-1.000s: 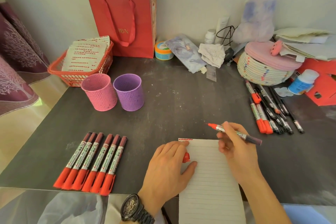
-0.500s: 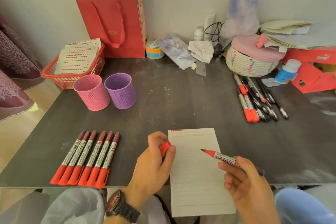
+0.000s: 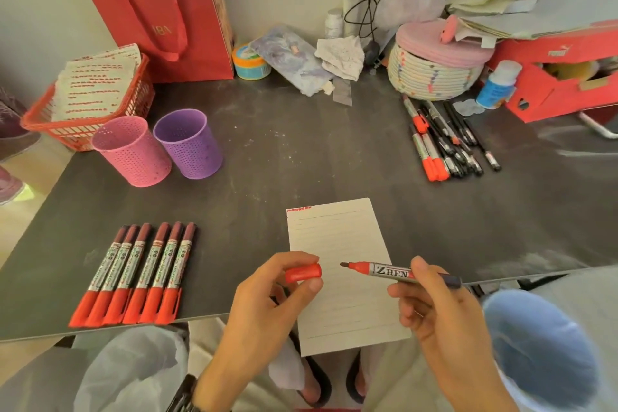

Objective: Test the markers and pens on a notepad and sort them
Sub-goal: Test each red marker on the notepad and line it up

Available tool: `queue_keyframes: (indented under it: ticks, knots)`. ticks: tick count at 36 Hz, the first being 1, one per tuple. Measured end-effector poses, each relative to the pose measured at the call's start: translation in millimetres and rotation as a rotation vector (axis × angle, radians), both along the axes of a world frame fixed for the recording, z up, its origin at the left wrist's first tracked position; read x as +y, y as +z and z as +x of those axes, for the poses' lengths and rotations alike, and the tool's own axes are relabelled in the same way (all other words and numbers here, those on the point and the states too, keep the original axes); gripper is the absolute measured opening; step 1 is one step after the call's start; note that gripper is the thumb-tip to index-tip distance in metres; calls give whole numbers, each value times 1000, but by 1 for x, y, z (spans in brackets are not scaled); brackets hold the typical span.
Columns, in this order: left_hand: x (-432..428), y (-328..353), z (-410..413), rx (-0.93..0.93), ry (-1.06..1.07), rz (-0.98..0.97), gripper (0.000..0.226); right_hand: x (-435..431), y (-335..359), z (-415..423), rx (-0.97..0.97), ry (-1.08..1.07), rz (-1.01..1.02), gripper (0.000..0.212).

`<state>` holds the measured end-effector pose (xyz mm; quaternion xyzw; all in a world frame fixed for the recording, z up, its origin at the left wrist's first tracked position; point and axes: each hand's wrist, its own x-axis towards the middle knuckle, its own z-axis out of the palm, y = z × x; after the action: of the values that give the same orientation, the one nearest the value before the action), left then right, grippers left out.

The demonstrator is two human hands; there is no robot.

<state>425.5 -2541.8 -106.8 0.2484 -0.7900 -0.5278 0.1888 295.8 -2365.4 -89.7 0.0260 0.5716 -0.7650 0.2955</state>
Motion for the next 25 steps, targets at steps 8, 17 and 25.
queue_keyframes:
  ticks: [8,17,25]
  knots:
    - [4,6,1,13,-45,-18,26,-2,0,8,77,113,45,37]
    - [6,12,2,0,-152,-98,24,0,-6,8,160,286,107,63]
    - [-2,17,9,-30,-251,-219,16,10,3,1,498,620,336,22]
